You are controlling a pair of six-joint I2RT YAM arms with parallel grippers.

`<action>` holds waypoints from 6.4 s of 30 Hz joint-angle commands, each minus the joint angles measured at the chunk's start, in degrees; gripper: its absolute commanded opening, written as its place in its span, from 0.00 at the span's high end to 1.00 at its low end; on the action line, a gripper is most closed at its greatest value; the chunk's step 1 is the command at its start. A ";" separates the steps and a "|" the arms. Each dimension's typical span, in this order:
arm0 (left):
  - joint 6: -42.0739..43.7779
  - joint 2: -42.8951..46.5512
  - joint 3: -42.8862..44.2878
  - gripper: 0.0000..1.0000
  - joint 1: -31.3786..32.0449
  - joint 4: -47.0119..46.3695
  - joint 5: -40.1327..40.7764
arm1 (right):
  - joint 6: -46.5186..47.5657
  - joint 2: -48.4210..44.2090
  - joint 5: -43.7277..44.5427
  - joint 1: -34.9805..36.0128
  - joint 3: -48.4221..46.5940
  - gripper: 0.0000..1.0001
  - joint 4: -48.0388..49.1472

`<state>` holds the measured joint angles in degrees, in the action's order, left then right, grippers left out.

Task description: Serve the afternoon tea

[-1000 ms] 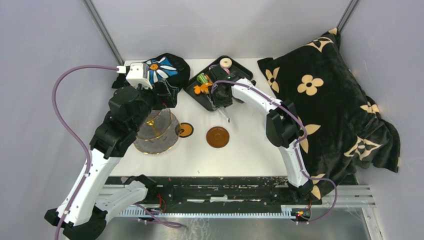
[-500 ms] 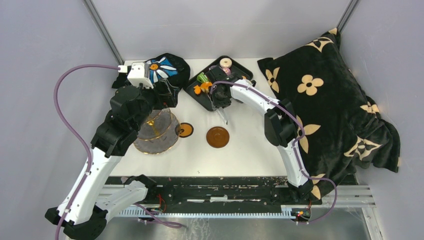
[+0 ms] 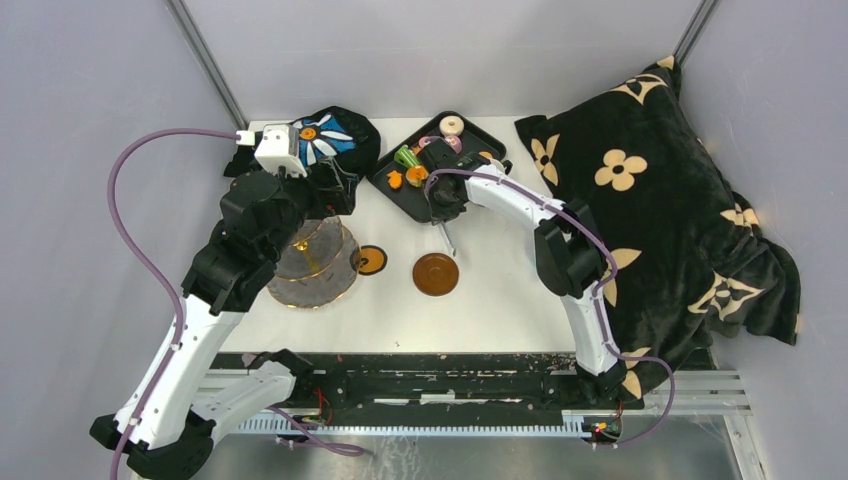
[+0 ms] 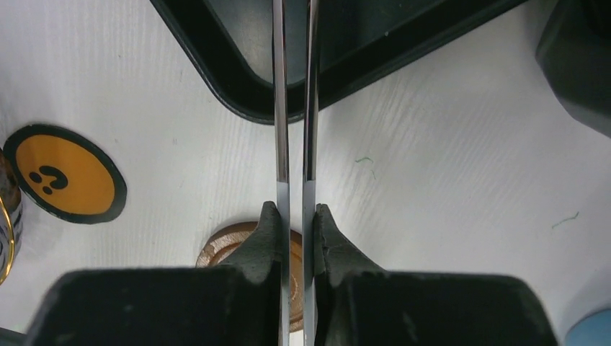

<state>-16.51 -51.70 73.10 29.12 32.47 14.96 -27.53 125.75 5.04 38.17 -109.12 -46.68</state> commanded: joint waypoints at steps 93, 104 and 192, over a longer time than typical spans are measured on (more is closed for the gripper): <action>-6.96 0.02 22.09 0.01 0.19 2.56 21.77 | 15.88 -9.82 -19.72 24.92 -28.34 0.99 -13.01; -6.52 0.55 21.61 0.01 0.13 2.11 22.30 | 14.74 -8.26 -18.89 24.89 -29.39 0.80 -12.61; -1.37 -3.58 18.96 0.01 0.15 -0.43 8.78 | 15.72 -2.64 -1.87 -3.19 -16.98 0.74 -0.36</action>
<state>-21.56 -55.75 91.88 29.12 35.33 24.53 -12.80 120.29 1.43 35.73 -116.03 -48.58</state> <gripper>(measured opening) 0.993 0.249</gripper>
